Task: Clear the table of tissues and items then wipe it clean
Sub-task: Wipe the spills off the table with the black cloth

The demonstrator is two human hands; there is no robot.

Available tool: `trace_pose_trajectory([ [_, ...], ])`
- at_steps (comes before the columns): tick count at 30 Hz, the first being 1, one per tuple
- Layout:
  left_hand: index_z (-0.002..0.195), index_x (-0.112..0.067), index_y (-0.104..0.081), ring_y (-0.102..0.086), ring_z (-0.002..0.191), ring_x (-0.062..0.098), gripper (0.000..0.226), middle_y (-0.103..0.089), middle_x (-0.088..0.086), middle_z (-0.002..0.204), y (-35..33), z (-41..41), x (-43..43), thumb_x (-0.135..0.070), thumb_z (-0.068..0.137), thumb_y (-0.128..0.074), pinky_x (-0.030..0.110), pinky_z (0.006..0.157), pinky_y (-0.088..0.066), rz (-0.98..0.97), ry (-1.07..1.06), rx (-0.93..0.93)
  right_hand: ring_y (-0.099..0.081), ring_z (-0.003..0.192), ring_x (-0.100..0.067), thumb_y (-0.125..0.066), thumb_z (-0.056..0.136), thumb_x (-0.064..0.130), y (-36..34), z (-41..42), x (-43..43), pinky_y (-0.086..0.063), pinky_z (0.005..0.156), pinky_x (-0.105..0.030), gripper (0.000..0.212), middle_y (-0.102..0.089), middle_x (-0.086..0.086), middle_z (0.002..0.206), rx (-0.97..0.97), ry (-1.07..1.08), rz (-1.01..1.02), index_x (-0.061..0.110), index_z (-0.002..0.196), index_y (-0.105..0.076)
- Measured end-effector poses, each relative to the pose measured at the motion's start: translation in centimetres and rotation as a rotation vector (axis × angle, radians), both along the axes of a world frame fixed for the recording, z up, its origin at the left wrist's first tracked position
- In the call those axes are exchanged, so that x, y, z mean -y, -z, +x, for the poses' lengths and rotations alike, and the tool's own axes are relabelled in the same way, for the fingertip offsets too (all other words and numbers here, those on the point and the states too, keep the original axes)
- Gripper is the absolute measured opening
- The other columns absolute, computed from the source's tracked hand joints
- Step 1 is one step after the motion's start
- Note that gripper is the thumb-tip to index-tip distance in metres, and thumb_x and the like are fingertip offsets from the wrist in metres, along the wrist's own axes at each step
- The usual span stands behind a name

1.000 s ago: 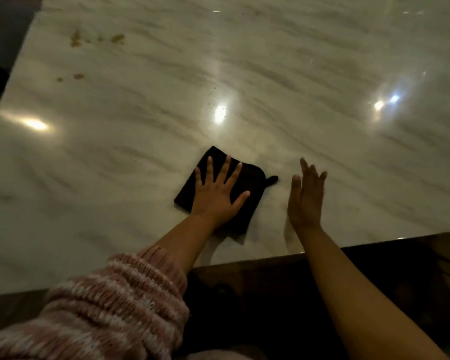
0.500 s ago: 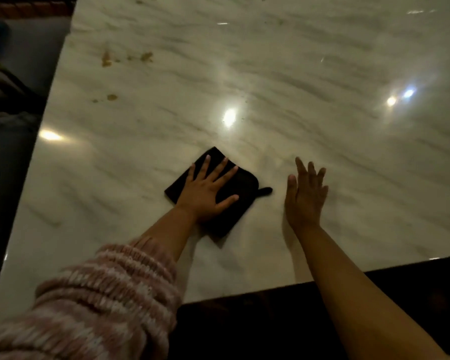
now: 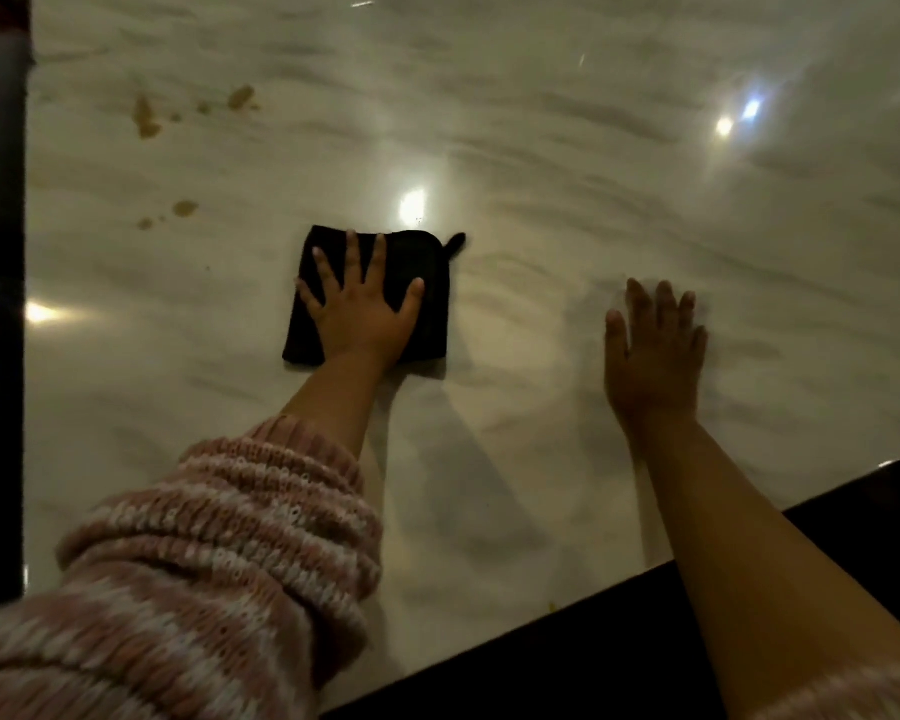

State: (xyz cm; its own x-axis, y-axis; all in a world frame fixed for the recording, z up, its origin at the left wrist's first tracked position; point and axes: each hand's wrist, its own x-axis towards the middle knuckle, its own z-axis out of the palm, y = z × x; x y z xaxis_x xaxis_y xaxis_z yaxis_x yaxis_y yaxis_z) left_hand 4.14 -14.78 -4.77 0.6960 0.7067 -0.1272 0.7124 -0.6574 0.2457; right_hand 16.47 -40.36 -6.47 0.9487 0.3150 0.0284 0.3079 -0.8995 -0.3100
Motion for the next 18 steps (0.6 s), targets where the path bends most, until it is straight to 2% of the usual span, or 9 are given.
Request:
trace_pose_trajectory([
  [3, 0.150, -0.033, 0.001, 0.016, 0.142, 0.037, 0.069, 0.009, 0.001, 0.159, 0.2, -1.6, 2.8, -0.061, 0.092, -0.026, 0.063, 0.108, 0.009, 0.006, -0.040, -0.005, -0.002, 0.147, -0.025, -0.023, 0.099, 0.048, -0.1, 0.1, 0.0, -0.001, 0.116, -0.046, 0.052, -0.015, -0.007, 0.158, 0.002, -0.013, -0.005, 0.029, 0.147, -0.026],
  [7, 0.149, -0.034, 0.005, 0.018, 0.142, 0.036, 0.070, 0.012, -0.002, 0.158, 0.1, -5.0, 7.8, -0.062, 0.091, -0.025, 0.061, 0.108, 0.012, 0.000, 0.031, -0.012, 0.000, 0.146, -0.026, -0.023, 0.100, 0.045, -0.6, -1.0, 0.7, -0.004, 0.118, -0.043, 0.052, -0.017, -0.010, 0.157, -0.018, -0.045, 0.061, 0.023, 0.148, -0.027],
  [9, 0.148, -0.035, 0.007, 0.020, 0.142, 0.035, 0.071, 0.015, -0.002, 0.158, -0.1, -7.0, 9.9, -0.064, 0.090, -0.022, 0.060, 0.108, 0.013, -0.006, 0.086, -0.033, 0.001, 0.146, -0.027, -0.022, 0.100, 0.045, -0.9, -3.0, 1.6, -0.005, 0.118, -0.043, 0.053, -0.017, -0.011, 0.157, -0.029, -0.075, 0.082, 0.023, 0.148, -0.025],
  [15, 0.143, -0.042, 0.017, 0.025, 0.140, 0.029, 0.078, 0.023, -0.008, 0.155, 0.1, -13.6, 14.2, -0.073, 0.073, 0.003, 0.058, 0.109, 0.014, -0.007, 0.311, -0.070, 0.006, 0.146, -0.020, -0.021, 0.099, 0.046, -2.3, -11.0, 3.8, 0.000, 0.117, -0.042, 0.053, -0.013, -0.004, 0.158, -0.148, -0.162, 0.215, 0.027, 0.149, -0.022],
  [18, 0.139, -0.047, 0.020, 0.026, 0.140, 0.029, 0.073, 0.025, -0.011, 0.152, 0.1, -17.3, 14.2, -0.074, 0.073, 0.002, 0.056, 0.110, 0.015, 0.000, 0.418, -0.081, 0.008, 0.146, -0.020, -0.024, 0.101, 0.042, -3.1, -14.5, 3.6, 0.002, 0.116, -0.043, 0.050, -0.013, -0.002, 0.158, -0.177, -0.212, 0.249, 0.029, 0.148, -0.021],
])
